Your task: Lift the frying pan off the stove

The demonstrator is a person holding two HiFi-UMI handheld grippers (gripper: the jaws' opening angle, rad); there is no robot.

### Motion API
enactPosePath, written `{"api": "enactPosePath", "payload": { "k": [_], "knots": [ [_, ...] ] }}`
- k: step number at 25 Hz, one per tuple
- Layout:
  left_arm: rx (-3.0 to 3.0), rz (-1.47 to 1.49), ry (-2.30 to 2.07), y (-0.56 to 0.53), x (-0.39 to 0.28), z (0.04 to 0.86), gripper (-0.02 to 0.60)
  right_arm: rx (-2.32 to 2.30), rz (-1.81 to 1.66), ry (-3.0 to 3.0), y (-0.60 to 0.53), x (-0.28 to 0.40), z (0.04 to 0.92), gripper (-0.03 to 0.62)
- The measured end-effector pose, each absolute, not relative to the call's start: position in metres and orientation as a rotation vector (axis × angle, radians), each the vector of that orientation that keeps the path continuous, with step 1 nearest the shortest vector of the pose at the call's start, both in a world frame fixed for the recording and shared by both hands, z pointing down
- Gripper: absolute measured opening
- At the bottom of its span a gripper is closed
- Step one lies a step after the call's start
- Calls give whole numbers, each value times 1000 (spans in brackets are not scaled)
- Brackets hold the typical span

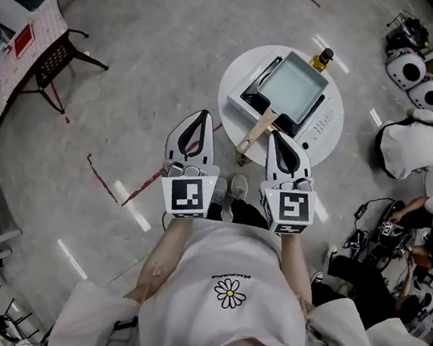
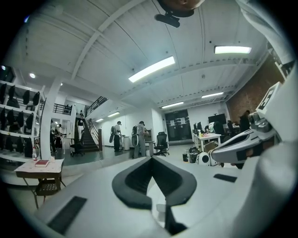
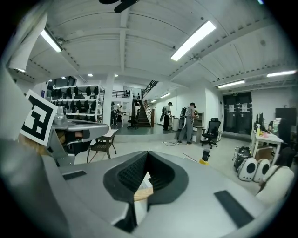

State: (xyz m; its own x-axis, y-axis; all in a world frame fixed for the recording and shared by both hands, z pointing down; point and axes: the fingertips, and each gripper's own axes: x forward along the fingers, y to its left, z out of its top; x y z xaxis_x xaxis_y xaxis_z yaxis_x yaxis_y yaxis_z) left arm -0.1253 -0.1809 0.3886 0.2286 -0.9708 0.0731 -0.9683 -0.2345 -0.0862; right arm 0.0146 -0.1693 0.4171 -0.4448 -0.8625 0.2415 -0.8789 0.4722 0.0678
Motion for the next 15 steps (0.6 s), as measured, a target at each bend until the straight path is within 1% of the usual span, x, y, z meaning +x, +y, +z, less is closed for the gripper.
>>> {"api": "enactPosePath", "payload": {
  "k": [15],
  "knots": [
    [-2465,-191,1889,-190,-112,386,-2,1481,181,-2487,-172,20,422,3]
  ]
}}
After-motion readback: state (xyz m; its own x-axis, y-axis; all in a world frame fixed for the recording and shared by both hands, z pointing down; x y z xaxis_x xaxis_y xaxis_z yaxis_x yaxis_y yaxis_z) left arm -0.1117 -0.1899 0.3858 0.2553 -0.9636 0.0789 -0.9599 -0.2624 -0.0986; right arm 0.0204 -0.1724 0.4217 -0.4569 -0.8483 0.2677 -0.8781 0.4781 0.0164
